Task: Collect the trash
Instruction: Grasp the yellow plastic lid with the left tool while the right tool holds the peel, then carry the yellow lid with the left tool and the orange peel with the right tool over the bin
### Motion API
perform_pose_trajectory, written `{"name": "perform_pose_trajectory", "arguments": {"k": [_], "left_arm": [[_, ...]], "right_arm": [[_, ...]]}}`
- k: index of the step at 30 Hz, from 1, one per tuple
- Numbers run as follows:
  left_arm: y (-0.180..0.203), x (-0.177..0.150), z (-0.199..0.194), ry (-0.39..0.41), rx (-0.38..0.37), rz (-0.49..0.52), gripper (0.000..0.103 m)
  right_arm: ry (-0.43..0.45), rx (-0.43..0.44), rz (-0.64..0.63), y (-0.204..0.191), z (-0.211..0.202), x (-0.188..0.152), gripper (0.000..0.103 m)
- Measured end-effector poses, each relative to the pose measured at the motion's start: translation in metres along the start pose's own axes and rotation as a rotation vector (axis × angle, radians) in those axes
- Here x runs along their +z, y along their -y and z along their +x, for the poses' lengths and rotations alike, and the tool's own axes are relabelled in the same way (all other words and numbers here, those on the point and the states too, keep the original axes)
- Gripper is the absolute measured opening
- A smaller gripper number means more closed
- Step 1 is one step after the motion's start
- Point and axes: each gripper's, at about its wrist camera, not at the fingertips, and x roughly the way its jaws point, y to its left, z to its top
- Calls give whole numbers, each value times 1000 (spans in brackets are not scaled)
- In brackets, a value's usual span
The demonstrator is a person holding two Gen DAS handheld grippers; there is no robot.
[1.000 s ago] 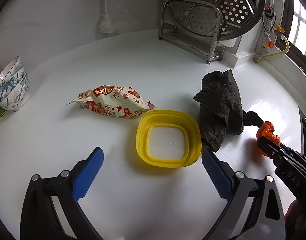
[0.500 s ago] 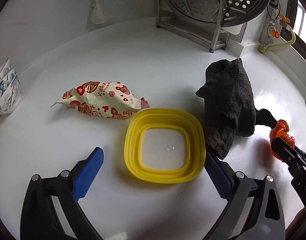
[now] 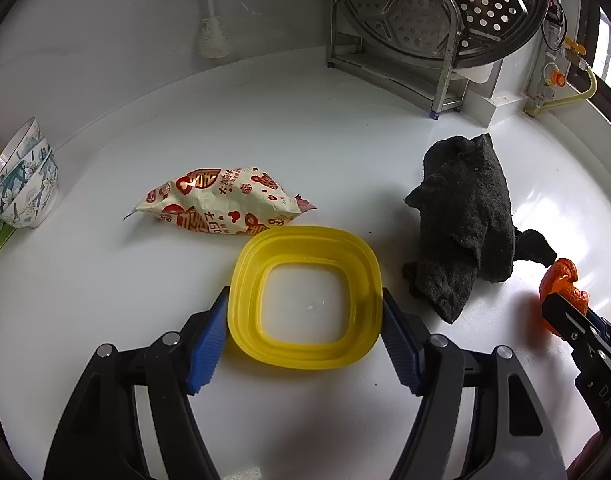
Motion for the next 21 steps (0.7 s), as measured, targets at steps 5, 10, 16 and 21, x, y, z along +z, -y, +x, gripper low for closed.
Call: {"name": "perform_pose_trajectory", "arguments": {"k": [5, 10, 16, 21], "left_arm": [[-3, -7, -17, 26, 1, 20, 68], [-1, -20, -34, 25, -1, 39, 68], [5, -43, -58, 25, -13, 57, 68], [10, -68, -83, 19, -32, 58, 68]], "right_arm": [[-3, 6, 10, -1, -7, -7, 32], [-5, 10, 25, 1, -19, -17, 32], [-9, 15, 25, 1, -38, -36, 32], [-17, 26, 12, 0, -62, -58, 32]]}}
